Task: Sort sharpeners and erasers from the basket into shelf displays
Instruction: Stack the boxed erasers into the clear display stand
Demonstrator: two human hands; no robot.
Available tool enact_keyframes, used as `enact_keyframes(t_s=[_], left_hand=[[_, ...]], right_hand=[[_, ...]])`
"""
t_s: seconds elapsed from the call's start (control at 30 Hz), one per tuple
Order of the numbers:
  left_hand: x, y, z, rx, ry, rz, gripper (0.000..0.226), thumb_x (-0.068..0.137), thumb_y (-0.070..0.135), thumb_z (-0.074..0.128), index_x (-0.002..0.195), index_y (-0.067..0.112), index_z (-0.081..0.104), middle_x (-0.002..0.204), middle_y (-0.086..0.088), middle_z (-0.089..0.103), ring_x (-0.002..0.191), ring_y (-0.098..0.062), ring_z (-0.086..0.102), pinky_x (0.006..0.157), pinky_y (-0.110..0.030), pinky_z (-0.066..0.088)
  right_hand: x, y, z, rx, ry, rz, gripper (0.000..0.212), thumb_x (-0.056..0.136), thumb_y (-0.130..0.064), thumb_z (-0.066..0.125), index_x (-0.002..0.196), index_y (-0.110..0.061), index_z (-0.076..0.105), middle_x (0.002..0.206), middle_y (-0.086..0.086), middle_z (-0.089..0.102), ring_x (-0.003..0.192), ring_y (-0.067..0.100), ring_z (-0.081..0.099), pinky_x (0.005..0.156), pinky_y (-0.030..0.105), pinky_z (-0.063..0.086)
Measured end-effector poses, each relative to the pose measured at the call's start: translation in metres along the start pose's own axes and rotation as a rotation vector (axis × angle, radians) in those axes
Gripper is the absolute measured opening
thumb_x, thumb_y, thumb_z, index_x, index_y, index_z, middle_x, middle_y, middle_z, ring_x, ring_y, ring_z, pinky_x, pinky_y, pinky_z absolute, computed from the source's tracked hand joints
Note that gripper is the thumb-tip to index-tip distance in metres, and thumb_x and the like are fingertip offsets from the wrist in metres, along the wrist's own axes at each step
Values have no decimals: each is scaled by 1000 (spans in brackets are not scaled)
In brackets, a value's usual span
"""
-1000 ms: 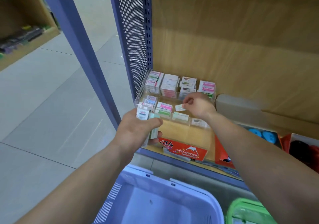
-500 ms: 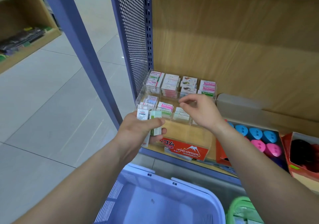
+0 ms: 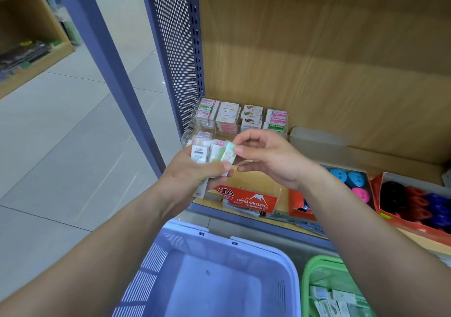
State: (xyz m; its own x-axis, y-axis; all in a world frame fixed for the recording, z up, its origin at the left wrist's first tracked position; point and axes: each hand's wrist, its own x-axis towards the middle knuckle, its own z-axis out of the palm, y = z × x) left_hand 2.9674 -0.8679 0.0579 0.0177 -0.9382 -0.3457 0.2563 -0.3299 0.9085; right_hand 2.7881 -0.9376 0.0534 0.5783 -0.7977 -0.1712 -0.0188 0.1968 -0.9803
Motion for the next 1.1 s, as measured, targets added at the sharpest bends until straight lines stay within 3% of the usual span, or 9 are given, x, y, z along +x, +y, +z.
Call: enact_keyframes(t_s=[0.17, 0.3, 0.5, 0.6, 0.73, 0.9, 1.03, 1.1], left_hand=[[2, 0, 0, -21, 21, 15, 36, 81, -10, 73, 110, 10, 67, 93, -10, 78, 82, -25, 76, 68, -25, 61], [5, -4, 2, -9, 40, 9, 36, 80, -6, 76, 109, 13, 69, 98, -10, 78, 88, -28, 76, 71, -27, 62], [14, -10, -9, 1, 141, -21, 30, 83, -8, 73, 106, 11, 67, 85, -5, 78, 79, -28, 76, 66, -25, 60], [18, -14, -15, 7, 160, -42, 28, 82, -9, 73, 105, 7, 67, 84, -8, 74, 78, -29, 75, 67, -26, 60], [23, -18, -19, 18, 151, -49, 28, 82, -8, 74, 105, 5, 67, 83, -9, 73, 79, -31, 75, 69, -28, 61], [26, -20, -21, 51, 163, -37, 23, 85, -8, 71, 102, 8, 67, 74, -3, 71, 81, -35, 76, 64, -27, 60], [25, -20, -18, 73, 148, -39, 23, 86, -7, 70, 104, 8, 67, 81, -7, 72, 82, -35, 76, 61, -25, 59], [24, -20, -17, 67, 143, -47, 23, 86, -6, 71, 105, 6, 66, 85, -10, 71, 82, -36, 75, 61, -25, 58]], right_hand=[[-6, 5, 0, 86, 83, -7, 8, 95, -5, 63, 100, -10, 63, 89, 8, 73, 80, 19, 70, 73, 29, 60], [-7, 15, 7, 183, 48, -7, 34, 84, -3, 71, 116, -7, 61, 104, 16, 73, 84, 26, 70, 78, 33, 59], [-2, 38, -20, 323, 208, 89, 33, 99, -2, 55, 125, -18, 67, 125, 15, 67, 102, 31, 72, 72, 42, 60], [-1, 53, -49, 108, 389, 138, 32, 99, -9, 58, 127, -22, 66, 122, 12, 66, 83, 21, 67, 60, 30, 56], [18, 67, -74, -72, 580, 128, 21, 90, -7, 73, 108, -11, 64, 100, 17, 69, 66, 19, 64, 63, 32, 56], [54, 59, -73, -117, 595, 85, 16, 93, 1, 64, 103, -11, 70, 101, 13, 71, 84, 24, 76, 76, 28, 62], [83, 62, -67, -355, 619, 109, 9, 91, -10, 71, 96, -18, 69, 93, 4, 71, 56, 11, 69, 55, 26, 59], [97, 67, -67, -573, 643, 92, 8, 90, -19, 73, 96, -21, 69, 88, -5, 70, 58, 10, 66, 53, 24, 54]])
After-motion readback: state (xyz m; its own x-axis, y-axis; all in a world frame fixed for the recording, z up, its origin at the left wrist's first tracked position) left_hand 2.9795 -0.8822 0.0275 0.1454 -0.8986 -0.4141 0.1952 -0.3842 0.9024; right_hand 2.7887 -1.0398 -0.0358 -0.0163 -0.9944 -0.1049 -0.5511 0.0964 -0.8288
